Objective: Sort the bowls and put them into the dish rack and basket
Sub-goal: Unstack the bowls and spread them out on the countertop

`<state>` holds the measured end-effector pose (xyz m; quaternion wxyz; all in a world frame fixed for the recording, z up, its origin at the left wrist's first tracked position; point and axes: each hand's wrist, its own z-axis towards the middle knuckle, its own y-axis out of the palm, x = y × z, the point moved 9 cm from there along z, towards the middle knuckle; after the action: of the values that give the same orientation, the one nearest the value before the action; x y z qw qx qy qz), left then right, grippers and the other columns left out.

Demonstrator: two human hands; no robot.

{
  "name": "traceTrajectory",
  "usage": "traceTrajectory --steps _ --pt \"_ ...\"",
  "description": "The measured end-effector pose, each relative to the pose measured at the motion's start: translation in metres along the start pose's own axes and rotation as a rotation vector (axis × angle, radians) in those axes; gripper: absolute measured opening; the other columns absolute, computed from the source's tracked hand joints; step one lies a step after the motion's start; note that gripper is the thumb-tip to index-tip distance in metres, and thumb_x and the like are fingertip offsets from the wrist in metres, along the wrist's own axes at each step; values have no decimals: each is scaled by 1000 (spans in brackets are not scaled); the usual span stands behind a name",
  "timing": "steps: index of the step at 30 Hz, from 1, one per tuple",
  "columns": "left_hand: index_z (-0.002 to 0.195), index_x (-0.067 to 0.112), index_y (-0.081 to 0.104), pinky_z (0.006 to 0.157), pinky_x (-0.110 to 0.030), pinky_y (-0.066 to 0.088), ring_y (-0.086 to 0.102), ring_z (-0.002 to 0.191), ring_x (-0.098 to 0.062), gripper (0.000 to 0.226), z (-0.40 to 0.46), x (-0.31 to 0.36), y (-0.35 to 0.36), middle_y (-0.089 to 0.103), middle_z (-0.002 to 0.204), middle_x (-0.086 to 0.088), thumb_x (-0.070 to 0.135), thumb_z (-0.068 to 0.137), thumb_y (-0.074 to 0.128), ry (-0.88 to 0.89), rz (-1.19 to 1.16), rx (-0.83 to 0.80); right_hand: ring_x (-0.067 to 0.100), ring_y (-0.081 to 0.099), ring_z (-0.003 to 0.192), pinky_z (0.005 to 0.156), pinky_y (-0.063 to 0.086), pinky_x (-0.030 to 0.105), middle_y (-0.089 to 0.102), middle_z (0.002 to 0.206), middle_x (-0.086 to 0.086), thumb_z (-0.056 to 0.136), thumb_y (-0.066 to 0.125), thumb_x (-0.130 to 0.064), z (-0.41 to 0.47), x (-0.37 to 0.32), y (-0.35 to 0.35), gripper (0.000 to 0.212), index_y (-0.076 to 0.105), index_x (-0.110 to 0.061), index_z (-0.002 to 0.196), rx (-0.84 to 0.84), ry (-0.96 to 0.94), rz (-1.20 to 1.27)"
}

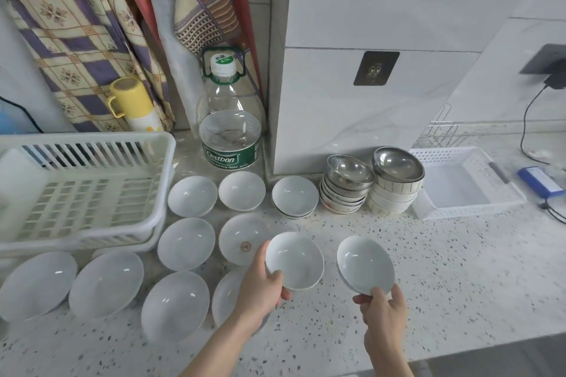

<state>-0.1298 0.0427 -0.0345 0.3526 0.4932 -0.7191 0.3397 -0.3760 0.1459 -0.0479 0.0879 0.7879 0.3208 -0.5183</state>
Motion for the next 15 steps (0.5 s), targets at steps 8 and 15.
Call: traceTrajectory --steps 8,15 --pt "148 36 26 42 -16 43 64 48 -4 68 22 3 31 61 116 -13 -1 92 38 5 86 146 18 49 49 51 38 28 65 50 10 84 47 -2 48 -17 4 38 56 -22 115 -126 -13 -133" --pt "144 34 31 45 -24 45 69 54 -13 68 39 -1 43 58 116 -5 -4 87 38 -5 79 322 6 50 38 45 39 24 66 58 19 87 44 -1 82 -34 17 45 48 -34 118 -327 -38 -260"
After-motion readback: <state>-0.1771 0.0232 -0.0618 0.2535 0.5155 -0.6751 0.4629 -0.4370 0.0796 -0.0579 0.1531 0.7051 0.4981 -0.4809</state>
